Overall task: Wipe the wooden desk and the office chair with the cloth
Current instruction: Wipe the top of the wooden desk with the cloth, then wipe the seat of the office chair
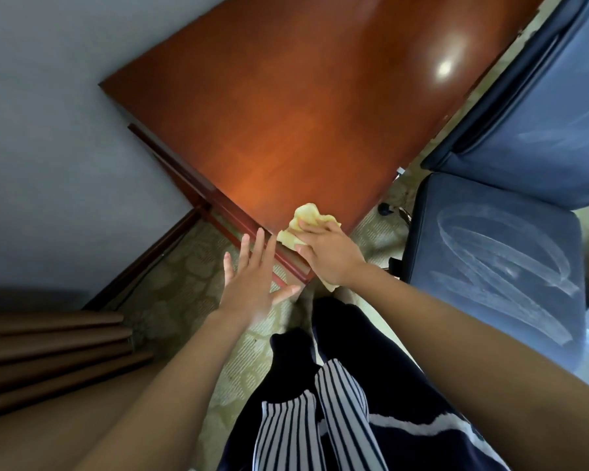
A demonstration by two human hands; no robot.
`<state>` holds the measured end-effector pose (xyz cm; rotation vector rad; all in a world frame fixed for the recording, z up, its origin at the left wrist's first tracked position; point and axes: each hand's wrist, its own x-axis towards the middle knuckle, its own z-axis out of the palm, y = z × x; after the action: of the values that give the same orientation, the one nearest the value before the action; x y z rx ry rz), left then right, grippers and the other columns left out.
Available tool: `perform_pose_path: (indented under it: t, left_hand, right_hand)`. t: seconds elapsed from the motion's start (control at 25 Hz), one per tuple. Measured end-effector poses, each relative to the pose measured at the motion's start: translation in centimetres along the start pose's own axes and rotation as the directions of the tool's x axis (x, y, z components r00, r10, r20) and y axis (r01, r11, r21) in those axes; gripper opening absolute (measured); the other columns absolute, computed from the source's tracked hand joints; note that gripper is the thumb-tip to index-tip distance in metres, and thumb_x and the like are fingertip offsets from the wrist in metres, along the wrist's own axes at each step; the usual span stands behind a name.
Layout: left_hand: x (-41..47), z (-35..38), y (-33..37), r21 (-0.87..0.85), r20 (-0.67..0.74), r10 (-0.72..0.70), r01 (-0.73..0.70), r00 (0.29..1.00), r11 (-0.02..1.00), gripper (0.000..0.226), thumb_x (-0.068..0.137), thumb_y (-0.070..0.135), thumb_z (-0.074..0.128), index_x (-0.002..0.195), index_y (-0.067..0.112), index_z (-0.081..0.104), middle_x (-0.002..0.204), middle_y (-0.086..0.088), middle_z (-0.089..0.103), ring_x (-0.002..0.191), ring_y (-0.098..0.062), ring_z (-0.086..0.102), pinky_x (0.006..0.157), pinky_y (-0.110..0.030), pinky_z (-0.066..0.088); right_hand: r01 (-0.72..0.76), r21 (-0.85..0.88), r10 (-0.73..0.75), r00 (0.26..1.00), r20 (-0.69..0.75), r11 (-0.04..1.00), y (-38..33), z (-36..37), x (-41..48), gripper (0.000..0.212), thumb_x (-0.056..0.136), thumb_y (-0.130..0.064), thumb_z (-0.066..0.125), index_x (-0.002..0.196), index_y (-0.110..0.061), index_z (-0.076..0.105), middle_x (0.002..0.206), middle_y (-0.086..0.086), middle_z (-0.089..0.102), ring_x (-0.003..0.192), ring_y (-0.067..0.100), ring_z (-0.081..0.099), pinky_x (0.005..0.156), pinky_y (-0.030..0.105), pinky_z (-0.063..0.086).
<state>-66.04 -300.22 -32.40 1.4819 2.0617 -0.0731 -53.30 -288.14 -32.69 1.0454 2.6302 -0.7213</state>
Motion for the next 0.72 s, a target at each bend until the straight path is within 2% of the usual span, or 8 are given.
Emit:
perform_pose_path:
  t: [0.04,0.12,0.2,0.28,0.32,0.48,0.6,0.72]
  left_hand:
    - [-0.2,-0.3,0.3,-0.073,-0.008,0.001,-0.001,1.000,0.997,0.095,0.082,0.071,0.032,0.150,0.023,-0.011,0.158,0.002,-0.014,0.142,-0.021,-0.024,0.112,-0.051,-0.013]
    - [-0.5,-1.3,1.6,-0.275,-0.026,0.037,-0.043,0.999,0.961,0.083,0.087,0.064,0.036,0.152,0.023,0.005,0.157,0.000,0.017,0.146,-0.022,-0.003,0.115,-0.048,-0.005]
    - [-0.8,-2.7,3.9,-0.492,-0.056,0.125,-0.136,0.991,0.860,0.070,0.090,0.057,0.040,0.149,0.023,0.021,0.140,0.009,0.048,0.136,-0.020,0.037,0.112,-0.030,0.028]
    - [-1.4,-4.1,7.4,-0.677,-0.089,0.171,-0.186,0.981,0.713,0.062,0.093,0.048,0.044,0.147,0.023,0.028,0.109,0.030,0.060,0.111,0.000,0.057,0.085,-0.003,0.038]
    - [-1.7,-4.7,9.2,-0.750,-0.103,0.170,-0.189,0.980,0.634,0.060,0.094,0.043,0.046,0.147,0.021,0.028,0.099,0.032,0.060,0.102,0.009,0.058,0.079,0.000,0.038]
    - [-3.1,-5.8,19.6,-0.918,-0.148,0.194,-0.208,0.970,0.338,0.039,0.096,0.021,0.052,0.134,0.022,0.042,0.103,0.009,0.065,0.087,0.009,0.062,0.071,-0.004,0.046]
    - [-5.3,-5.2,28.4,-0.947,-0.199,0.183,-0.237,0.963,0.216,0.032,0.094,0.012,0.055,0.125,0.015,0.051,0.118,-0.008,0.064,0.105,-0.013,0.063,0.089,-0.023,0.051]
    - [-7.3,-3.1,36.1,-0.955,-0.224,0.192,-0.254,0.956,0.153,0.027,0.095,0.008,0.052,0.122,0.009,0.056,0.109,-0.009,0.066,0.096,-0.019,0.063,0.074,-0.022,0.053]
  right_hand:
    - [-0.009,0.130,0.006,1.000,0.026,0.992,-0.1,-0.4,-0.7,0.036,0.101,-0.030,0.037,0.135,-0.027,0.048,0.142,0.002,0.046,0.131,0.024,0.029,0.106,0.039,0.029]
    - [-0.024,0.402,0.012,0.999,0.031,0.915,-0.2,-1.4,-2.5,0.022,0.100,-0.026,0.042,0.092,-0.022,0.063,0.097,0.009,0.062,0.095,0.021,0.049,0.081,0.035,0.040]
    - [-0.030,0.581,0.070,0.997,-0.045,0.813,0.3,-2.8,-4.8,0.026,0.099,-0.026,0.045,0.082,-0.014,0.062,0.077,0.012,0.059,0.072,0.017,0.049,0.069,0.033,0.038]
    - [-0.009,0.659,0.160,0.973,-0.168,0.752,1.4,-4.3,-7.5,0.024,0.098,-0.026,0.049,0.099,-0.014,0.069,0.086,0.006,0.068,0.076,0.015,0.056,0.074,0.033,0.043]
    - [0.010,0.675,0.200,0.952,-0.233,0.738,2.0,-5.1,-8.7,0.023,0.097,-0.026,0.051,0.107,-0.016,0.070,0.094,0.001,0.070,0.081,0.015,0.059,0.080,0.030,0.045]
    - [0.091,0.716,0.351,0.825,-0.444,0.692,5.5,-8.9,-15.7,0.030,0.091,-0.022,0.061,0.121,-0.020,0.064,0.107,-0.006,0.068,0.095,0.006,0.061,0.087,0.022,0.045]
    - [0.145,0.765,0.422,0.762,-0.491,0.627,9.5,-11.5,-22.9,0.038,0.088,-0.017,0.065,0.124,-0.027,0.060,0.120,-0.009,0.063,0.109,0.004,0.057,0.094,0.019,0.044]
    - [0.213,0.803,0.447,0.738,-0.505,0.556,14.3,-12.8,-31.1,0.039,0.088,-0.013,0.064,0.117,-0.039,0.061,0.117,-0.013,0.065,0.108,0.004,0.059,0.088,0.020,0.048]
